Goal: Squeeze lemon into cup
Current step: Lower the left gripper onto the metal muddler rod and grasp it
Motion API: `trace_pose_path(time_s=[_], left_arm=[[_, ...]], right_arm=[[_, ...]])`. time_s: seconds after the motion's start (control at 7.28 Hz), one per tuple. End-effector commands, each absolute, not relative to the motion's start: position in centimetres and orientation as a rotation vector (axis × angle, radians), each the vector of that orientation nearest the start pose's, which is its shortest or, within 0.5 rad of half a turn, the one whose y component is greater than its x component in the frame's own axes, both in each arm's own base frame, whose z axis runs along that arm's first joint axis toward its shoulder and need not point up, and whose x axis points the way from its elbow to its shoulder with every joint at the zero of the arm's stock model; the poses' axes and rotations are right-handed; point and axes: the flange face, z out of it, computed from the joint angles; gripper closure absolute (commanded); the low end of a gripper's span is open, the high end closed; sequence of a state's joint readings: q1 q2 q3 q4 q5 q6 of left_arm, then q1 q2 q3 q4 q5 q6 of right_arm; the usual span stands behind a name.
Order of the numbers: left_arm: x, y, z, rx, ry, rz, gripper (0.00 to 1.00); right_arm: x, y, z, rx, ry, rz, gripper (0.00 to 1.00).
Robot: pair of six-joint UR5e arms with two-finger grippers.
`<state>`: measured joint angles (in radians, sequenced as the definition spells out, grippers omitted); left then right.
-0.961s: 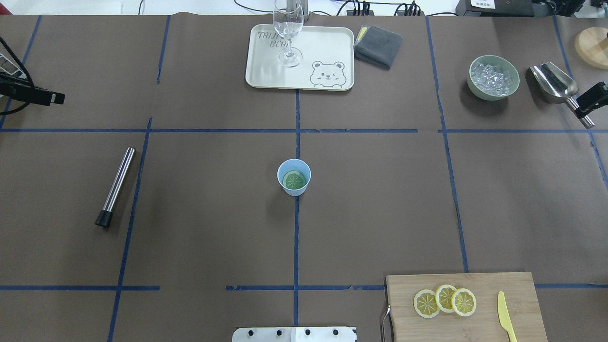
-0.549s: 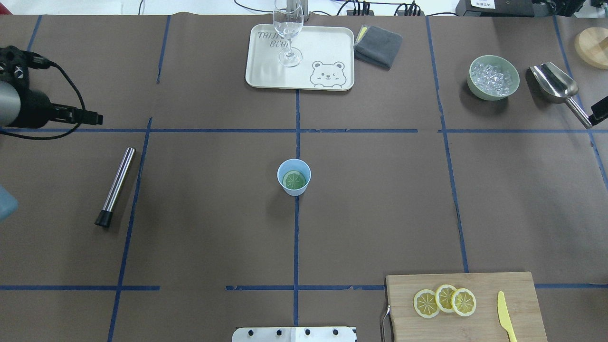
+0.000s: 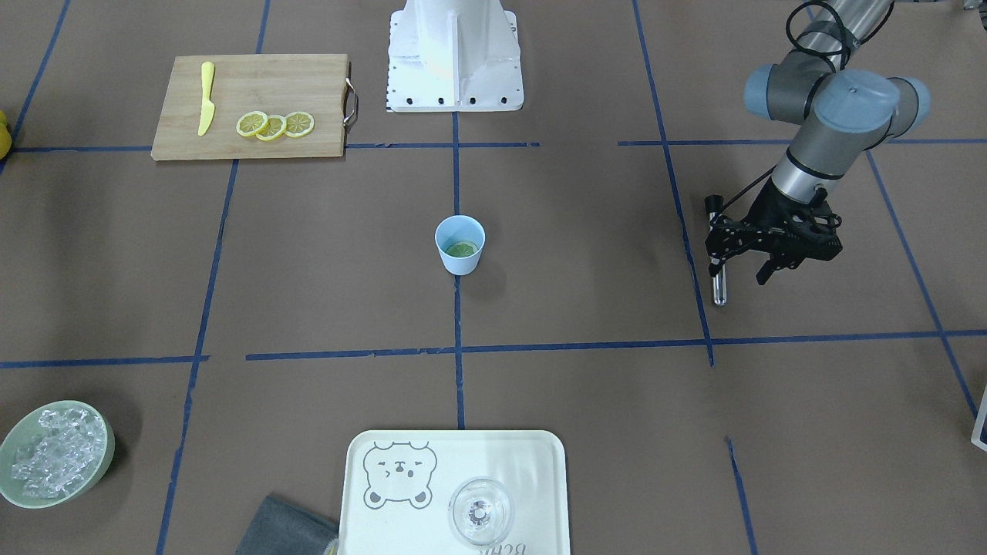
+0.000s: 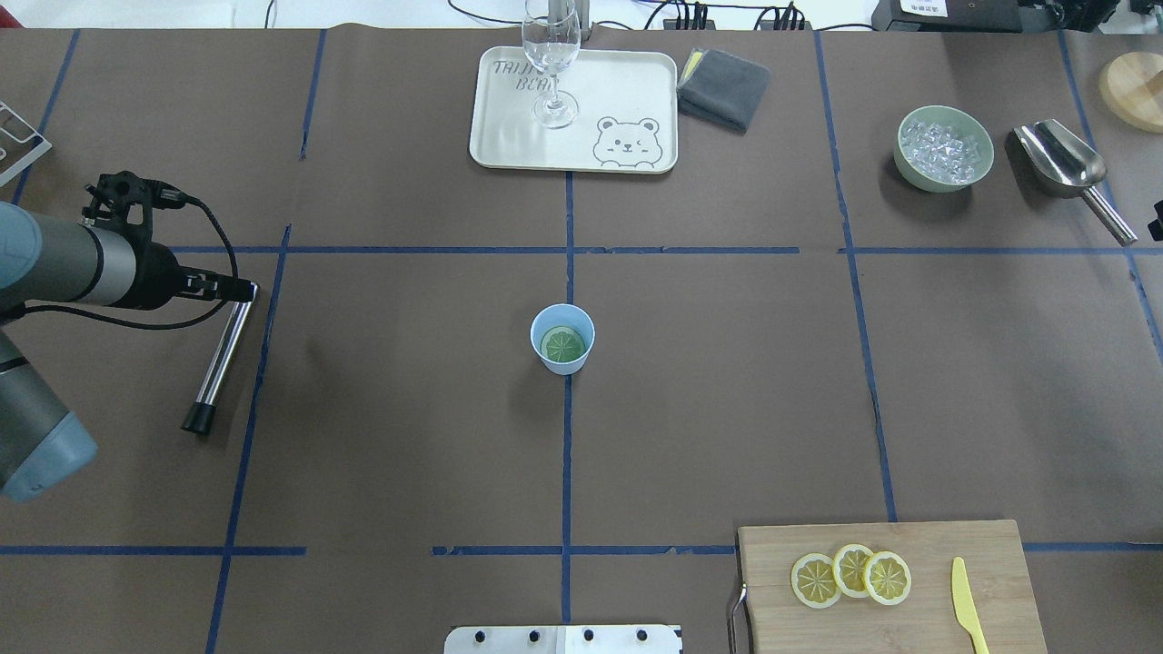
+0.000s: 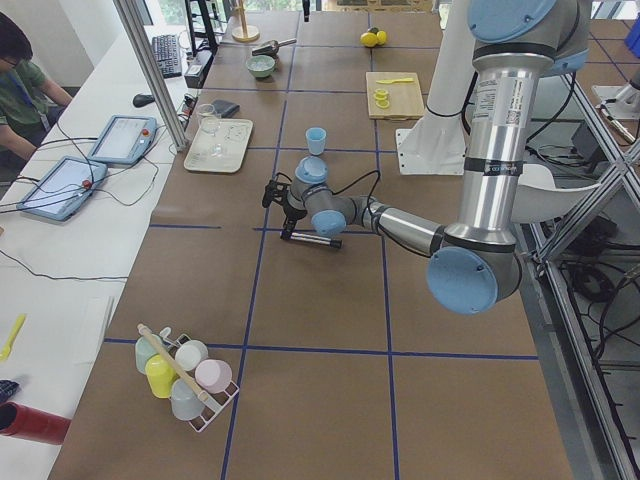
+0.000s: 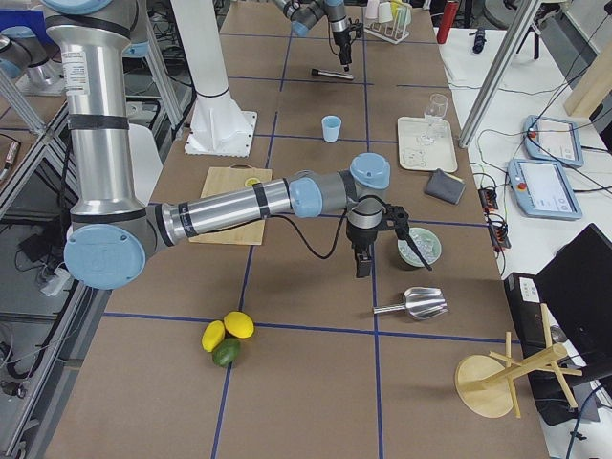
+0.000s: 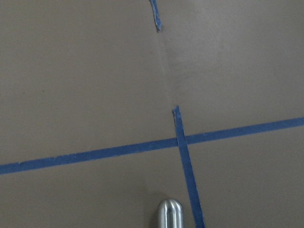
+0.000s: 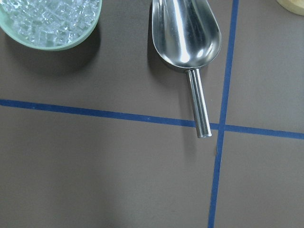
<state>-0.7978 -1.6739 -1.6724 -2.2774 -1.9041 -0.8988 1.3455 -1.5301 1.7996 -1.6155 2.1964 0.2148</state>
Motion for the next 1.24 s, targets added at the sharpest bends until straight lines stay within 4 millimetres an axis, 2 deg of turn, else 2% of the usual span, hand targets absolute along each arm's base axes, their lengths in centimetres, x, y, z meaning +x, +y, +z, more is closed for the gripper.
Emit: trace_pose_path(time_s=[0.0, 1.1], left_arm=[[32.8, -47.3, 49.6, 0.360, 0.861, 0.049, 0.24], [34.3, -48.4, 49.5, 0.360, 0.861, 0.054, 0.31]], right_arm=[[-3.7, -51.3, 54.1, 0.075, -0.656, -0.074, 0.00], [-3.0, -51.1, 54.6, 0.069, -0.654, -0.060, 0.00]])
